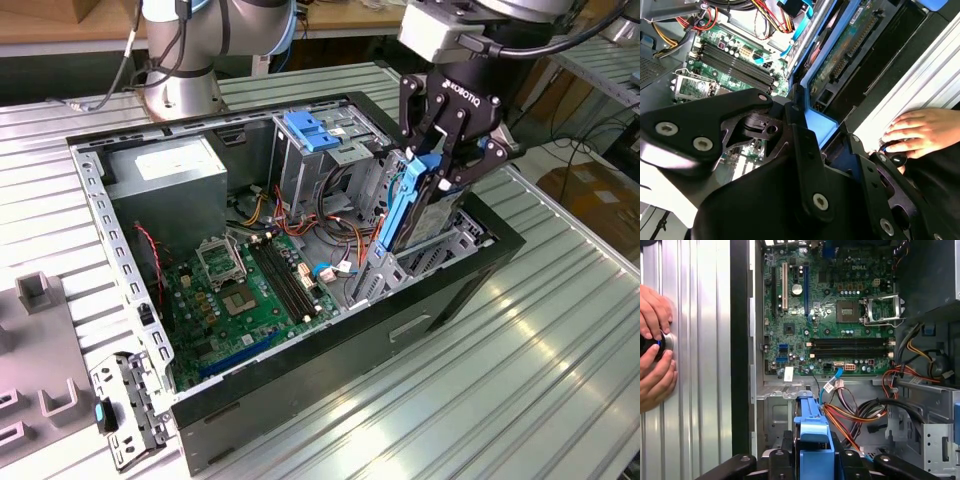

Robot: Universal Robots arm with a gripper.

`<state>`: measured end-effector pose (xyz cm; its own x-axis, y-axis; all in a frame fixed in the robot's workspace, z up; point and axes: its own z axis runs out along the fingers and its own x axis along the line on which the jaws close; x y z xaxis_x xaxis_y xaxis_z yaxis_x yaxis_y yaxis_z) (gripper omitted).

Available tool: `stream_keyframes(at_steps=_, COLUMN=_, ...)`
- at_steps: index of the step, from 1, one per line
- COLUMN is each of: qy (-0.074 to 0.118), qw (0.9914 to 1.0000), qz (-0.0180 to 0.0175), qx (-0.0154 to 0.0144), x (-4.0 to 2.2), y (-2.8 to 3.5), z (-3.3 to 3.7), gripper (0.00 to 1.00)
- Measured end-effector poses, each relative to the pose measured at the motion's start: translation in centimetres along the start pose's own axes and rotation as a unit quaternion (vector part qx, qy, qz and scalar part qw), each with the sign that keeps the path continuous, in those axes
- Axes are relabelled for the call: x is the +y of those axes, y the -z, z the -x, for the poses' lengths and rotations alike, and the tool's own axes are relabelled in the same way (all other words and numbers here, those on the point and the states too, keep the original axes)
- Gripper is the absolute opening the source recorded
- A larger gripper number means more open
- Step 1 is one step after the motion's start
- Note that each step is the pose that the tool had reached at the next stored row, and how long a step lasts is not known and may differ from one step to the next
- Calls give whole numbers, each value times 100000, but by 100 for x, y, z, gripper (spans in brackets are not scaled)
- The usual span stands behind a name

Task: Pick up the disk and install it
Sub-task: 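Insert the disk into the insertion slot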

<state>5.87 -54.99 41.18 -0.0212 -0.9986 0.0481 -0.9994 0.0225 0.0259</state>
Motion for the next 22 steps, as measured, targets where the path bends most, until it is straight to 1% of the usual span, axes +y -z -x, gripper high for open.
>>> stream_keyframes(at_steps=2, qy=6, qw=100000, qz=79, qx=-7, x=-1, y=-28, z=1, gripper=37)
stream_keyframes(at_steps=3, qy=7, qw=100000, qz=129, qx=5, x=-3, y=-53, z=2, gripper=37)
stream_keyframes(at_steps=4, qy=9, qw=100000, qz=174, qx=6, x=-6, y=-94, z=4, gripper=37)
stream_keyframes(at_steps=8, qy=13, qw=100000, qz=225, qx=5, x=-13, y=-219, z=10, gripper=37)
stream_keyframes(at_steps=9, qy=11, qw=100000, qz=236, qx=10, x=-14, y=-237, z=11, gripper=37)
stream_keyframes(at_steps=10, qy=14, qw=100000, qz=266, qx=5, x=-16, y=-276, z=13, gripper=37)
stream_keyframes(at_steps=14, qy=16, qw=99999, qz=385, qx=12, x=-20, y=-362, z=17, gripper=37)
stream_keyframes(at_steps=18, qy=22, qw=99999, qz=441, qx=12, x=-22, y=-414, z=20, gripper=37)
stream_keyframes(at_steps=22, qy=20, qw=99999, qz=441, qx=63, x=-22, y=-416, z=20, gripper=37)
